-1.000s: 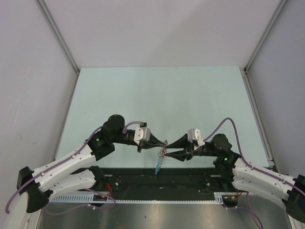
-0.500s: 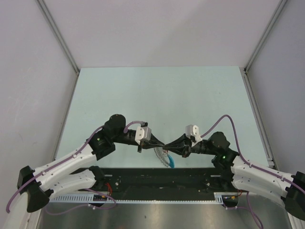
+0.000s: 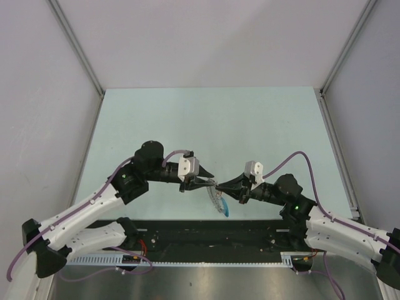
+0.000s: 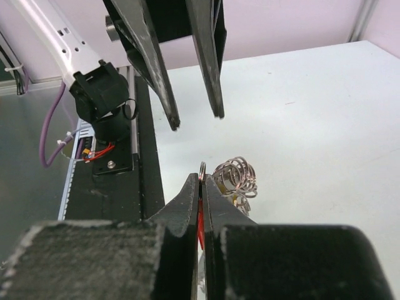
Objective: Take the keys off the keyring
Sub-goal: Remove the key from the keyring.
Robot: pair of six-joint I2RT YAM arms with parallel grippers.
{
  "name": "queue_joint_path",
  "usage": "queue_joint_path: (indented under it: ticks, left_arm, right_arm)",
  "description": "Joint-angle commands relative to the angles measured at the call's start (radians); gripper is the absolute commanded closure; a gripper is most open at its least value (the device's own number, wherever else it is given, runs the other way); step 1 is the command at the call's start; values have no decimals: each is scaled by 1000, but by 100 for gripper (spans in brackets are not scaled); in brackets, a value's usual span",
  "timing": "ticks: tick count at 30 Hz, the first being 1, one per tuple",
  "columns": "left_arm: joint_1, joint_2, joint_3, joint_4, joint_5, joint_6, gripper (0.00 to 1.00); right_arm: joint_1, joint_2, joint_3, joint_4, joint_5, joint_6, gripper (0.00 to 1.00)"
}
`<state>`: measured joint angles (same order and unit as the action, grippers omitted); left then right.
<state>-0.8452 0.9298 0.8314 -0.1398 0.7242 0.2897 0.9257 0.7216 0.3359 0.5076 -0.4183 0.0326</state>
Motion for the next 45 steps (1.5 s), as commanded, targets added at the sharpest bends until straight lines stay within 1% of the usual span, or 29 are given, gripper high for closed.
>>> queue_joint_path:
  ticks: [1, 2, 6, 15, 17, 20, 21, 22, 23, 27, 31, 34, 37, 39, 40, 42, 43, 44, 45]
  left_arm:
    - [6, 33, 54, -80, 44, 36, 65]
    - [6, 46, 61, -81, 73, 34, 64]
    - [6, 104, 90, -124, 115, 45, 64]
    - [6, 126, 83, -121, 98, 69, 63]
    - [6, 130, 83, -122, 101, 75, 65]
    - [6, 132, 80, -129, 109, 83, 80]
    - [6, 130, 80, -135, 109, 89, 91]
    - [6, 130, 80, -138, 109, 92, 97]
    - [6, 130, 80, -141, 106, 97, 100]
    - [6, 124, 77, -150, 122, 126, 100]
    - [8, 141, 110, -185, 155, 149, 100]
    - [8, 156, 126, -204, 158, 151, 99]
    - [8, 139, 106, -152, 144, 128, 99]
    - [8, 119, 95, -117, 127, 114, 100]
    - [8, 113, 89, -115, 132, 118, 99]
    - [8, 93, 86, -132, 174, 169, 100]
    - [8, 87, 81, -141, 196, 195, 100]
    - [8, 81, 78, -159, 211, 253, 100]
    - [8, 69, 72, -167, 234, 281, 100]
  right_arm:
    - [2, -16, 43, 51, 35, -22, 100]
    - [2, -13, 43, 57, 32, -22, 100]
    - [7, -8, 43, 71, 32, -30, 100]
    - [22, -16, 43, 68, 27, -30, 100]
    - [25, -14, 43, 68, 29, -30, 100]
    - [27, -16, 43, 72, 27, -30, 100]
    - [27, -17, 43, 72, 27, -31, 100]
    - [27, -19, 43, 71, 23, -31, 100]
    - [28, -19, 45, 69, 18, -30, 100]
    - [25, -19, 43, 37, -23, -65, 100]
    - [27, -54, 43, -38, -83, -112, 100]
    - [27, -68, 43, -38, -80, -114, 100]
    - [27, -57, 43, -8, -74, -79, 99]
    - [28, -57, 45, 8, -56, -53, 88]
    - [28, -60, 45, 3, -56, -43, 79]
    - [25, -91, 43, -24, -69, -51, 72]
    - [24, -108, 43, -70, -82, -72, 64]
    - [16, -140, 43, -87, -94, -79, 60]
    - [10, -160, 43, -104, -109, -86, 57]
